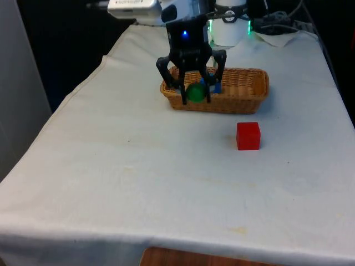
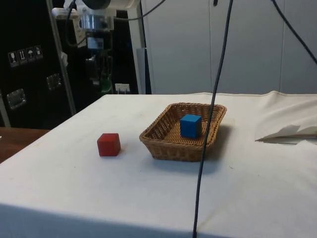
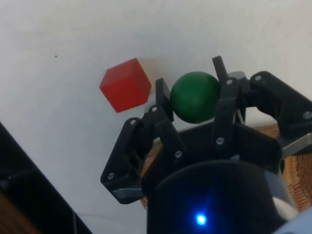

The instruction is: Place all non-red objects into the basket.

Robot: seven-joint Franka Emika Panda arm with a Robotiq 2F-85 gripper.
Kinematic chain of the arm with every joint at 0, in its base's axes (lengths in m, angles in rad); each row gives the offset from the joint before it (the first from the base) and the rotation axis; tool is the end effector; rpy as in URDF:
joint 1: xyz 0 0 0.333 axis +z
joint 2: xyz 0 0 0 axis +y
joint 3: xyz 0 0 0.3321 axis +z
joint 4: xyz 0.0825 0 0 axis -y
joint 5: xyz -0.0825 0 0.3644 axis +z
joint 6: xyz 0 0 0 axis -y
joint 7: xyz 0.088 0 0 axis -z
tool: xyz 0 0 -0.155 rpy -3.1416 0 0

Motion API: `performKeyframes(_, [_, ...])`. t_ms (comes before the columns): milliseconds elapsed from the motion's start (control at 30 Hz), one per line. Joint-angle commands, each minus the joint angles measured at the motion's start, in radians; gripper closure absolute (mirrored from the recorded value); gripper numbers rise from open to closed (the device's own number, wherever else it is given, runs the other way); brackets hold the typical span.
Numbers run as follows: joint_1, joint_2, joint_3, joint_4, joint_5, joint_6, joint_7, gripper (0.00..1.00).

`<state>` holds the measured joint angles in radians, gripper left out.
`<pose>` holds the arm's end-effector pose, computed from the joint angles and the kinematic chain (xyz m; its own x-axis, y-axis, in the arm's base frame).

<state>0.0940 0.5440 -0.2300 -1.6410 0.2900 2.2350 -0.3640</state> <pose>0.6834 -0.0567 0.2898 0.9911 0.0874 0.1001 0.0966 -0.9911 -0.0912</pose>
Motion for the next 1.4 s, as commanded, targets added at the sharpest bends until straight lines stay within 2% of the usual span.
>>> performKeyframes(0, [0.000,-0.010,0.000,-0.008,0.000,0.000,-0.003,1.00])
performKeyframes(167, [0.005,-0.072,-0.001,-0.067,-0.003,0.001,-0.019,1.00])
performKeyframes(233, [0.006,-0.088,-0.001,-0.084,-0.004,0.002,-0.023,1.00])
performKeyframes(267, [0.003,-0.075,0.000,-0.071,0.000,0.000,-0.023,1.00])
performKeyframes(300, [0.008,-0.096,-0.001,-0.093,-0.004,0.003,-0.025,1.00])
performKeyframes(533, [0.021,-0.157,0.001,-0.153,-0.006,0.000,-0.029,1.00])
performKeyframes(567, [0.016,-0.143,0.002,-0.140,0.000,0.000,-0.032,1.00])
performKeyframes(600, [0.023,-0.165,0.001,-0.161,-0.007,0.000,-0.028,1.00])
performKeyframes(867, [0.036,-0.237,0.012,-0.231,-0.009,-0.001,-0.024,1.00])
performKeyframes(900, [0.032,-0.236,0.015,-0.230,-0.001,-0.001,-0.032,1.00])
performKeyframes(933, [0.039,-0.253,0.014,-0.246,-0.009,0.000,-0.023,1.00])
performKeyframes(1033, [0.043,-0.276,0.019,-0.270,-0.011,0.001,-0.021,1.00])
performKeyframes(1133, [0.046,-0.299,0.025,-0.294,-0.011,0.002,-0.018,1.00])
performKeyframes(1167, [0.041,-0.300,0.029,-0.294,-0.001,-0.001,-0.028,1.00])
performKeyframes(1200, [0.048,-0.316,0.029,-0.311,-0.011,0.003,-0.015,1.00])
performKeyframes(1367, [0.051,-0.358,0.041,-0.355,-0.011,0.005,-0.012,1.00])
